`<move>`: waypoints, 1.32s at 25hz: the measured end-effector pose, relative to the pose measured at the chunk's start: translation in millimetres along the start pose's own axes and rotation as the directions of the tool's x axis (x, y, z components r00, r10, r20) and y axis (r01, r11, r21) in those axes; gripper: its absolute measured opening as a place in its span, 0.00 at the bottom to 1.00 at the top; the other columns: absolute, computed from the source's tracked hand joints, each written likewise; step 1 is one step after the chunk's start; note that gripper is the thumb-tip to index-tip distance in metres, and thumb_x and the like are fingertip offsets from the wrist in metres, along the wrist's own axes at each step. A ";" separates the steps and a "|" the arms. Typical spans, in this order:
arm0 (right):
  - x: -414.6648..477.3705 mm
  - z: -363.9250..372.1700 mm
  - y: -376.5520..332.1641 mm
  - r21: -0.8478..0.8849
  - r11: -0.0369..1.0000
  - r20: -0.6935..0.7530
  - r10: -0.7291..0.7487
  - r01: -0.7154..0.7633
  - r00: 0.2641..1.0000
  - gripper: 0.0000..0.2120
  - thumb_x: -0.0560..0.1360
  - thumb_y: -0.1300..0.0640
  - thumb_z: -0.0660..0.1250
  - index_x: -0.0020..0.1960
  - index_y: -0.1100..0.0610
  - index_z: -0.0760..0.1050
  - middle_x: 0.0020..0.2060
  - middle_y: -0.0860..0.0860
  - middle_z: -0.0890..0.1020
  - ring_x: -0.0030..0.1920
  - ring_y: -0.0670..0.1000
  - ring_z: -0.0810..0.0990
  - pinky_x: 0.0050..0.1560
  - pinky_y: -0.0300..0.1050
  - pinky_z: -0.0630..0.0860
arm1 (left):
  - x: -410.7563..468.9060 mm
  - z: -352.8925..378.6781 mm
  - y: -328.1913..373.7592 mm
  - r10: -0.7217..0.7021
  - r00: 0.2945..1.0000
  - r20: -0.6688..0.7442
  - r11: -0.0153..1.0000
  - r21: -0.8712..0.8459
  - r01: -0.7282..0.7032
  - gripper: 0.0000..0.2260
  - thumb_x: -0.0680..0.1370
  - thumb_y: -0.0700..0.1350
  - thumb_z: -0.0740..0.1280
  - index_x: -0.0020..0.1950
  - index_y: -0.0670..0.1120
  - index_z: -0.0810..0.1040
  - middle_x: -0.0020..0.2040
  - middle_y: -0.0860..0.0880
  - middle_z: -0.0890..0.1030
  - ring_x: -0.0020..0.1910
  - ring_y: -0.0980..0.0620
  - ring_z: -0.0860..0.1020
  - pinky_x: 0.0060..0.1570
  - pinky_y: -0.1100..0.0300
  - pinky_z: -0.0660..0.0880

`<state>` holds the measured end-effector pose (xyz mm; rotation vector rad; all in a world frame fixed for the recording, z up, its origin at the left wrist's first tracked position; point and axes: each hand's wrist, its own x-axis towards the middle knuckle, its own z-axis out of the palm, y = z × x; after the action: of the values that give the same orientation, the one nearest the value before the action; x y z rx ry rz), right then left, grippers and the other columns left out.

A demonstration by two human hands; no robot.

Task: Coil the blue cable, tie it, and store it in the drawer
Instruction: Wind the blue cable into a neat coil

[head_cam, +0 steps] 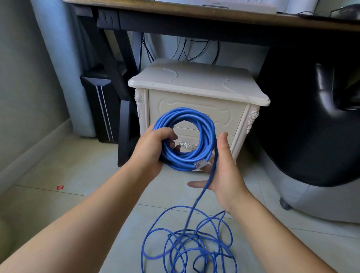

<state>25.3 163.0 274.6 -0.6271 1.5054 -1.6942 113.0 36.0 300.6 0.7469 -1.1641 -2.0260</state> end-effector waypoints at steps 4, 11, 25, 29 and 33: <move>4.2 0.1 3.1 0.151 0.986 0.010 0.067 -0.067 0.998 0.48 0.58 0.27 0.74 0.70 0.50 0.69 0.65 0.58 0.77 0.63 0.59 0.79 0.51 0.63 0.79 | -17.4 18.0 -14.1 -0.043 0.997 -0.068 0.998 -0.052 0.040 0.09 0.72 0.31 0.61 0.47 0.43 0.75 0.28 0.47 0.69 0.25 0.52 0.71 0.37 0.55 0.73; 9.3 -16.5 -7.5 0.215 0.976 -0.222 0.014 0.035 0.975 0.13 0.71 0.67 0.68 0.54 0.57 0.75 0.41 0.60 0.81 0.42 0.58 0.84 0.47 0.56 0.80 | -16.4 12.5 -24.5 -0.041 0.996 0.073 0.950 0.311 0.016 0.07 0.69 0.42 0.71 0.45 0.46 0.78 0.37 0.48 0.75 0.41 0.49 0.73 0.48 0.53 0.69; -3.9 -17.3 -14.4 -0.860 0.478 0.056 -0.262 0.180 0.963 0.16 0.69 0.59 0.67 0.53 0.45 0.70 0.40 0.45 0.78 0.40 0.52 0.76 0.41 0.48 0.74 | -16.5 3.4 -22.3 0.124 0.845 0.520 0.125 0.837 -0.533 0.13 0.71 0.41 0.67 0.56 0.48 0.74 0.46 0.52 0.79 0.43 0.51 0.76 0.37 0.63 0.68; 0.0 -22.6 -22.6 -0.760 0.639 0.000 -0.182 0.118 0.983 0.23 0.66 0.50 0.74 0.57 0.40 0.70 0.43 0.44 0.78 0.41 0.46 0.77 0.46 0.45 0.74 | -13.3 5.8 -21.4 0.111 0.916 0.384 0.311 0.862 -0.399 0.06 0.72 0.40 0.67 0.47 0.44 0.74 0.35 0.51 0.76 0.32 0.52 0.72 0.32 0.61 0.70; -1.6 -29.5 -28.7 -0.541 0.838 0.000 -0.090 0.075 0.996 0.33 0.58 0.36 0.76 0.62 0.35 0.72 0.53 0.39 0.82 0.52 0.43 0.83 0.56 0.50 0.80 | -3.9 2.6 -16.5 0.026 0.992 0.124 0.738 0.668 -0.102 0.06 0.72 0.36 0.67 0.47 0.42 0.77 0.32 0.48 0.75 0.32 0.48 0.74 0.44 0.48 0.79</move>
<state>-3.2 182.0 297.5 -0.9768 2.0223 -1.3271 109.0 46.6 287.6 0.9205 -2.0087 -1.5707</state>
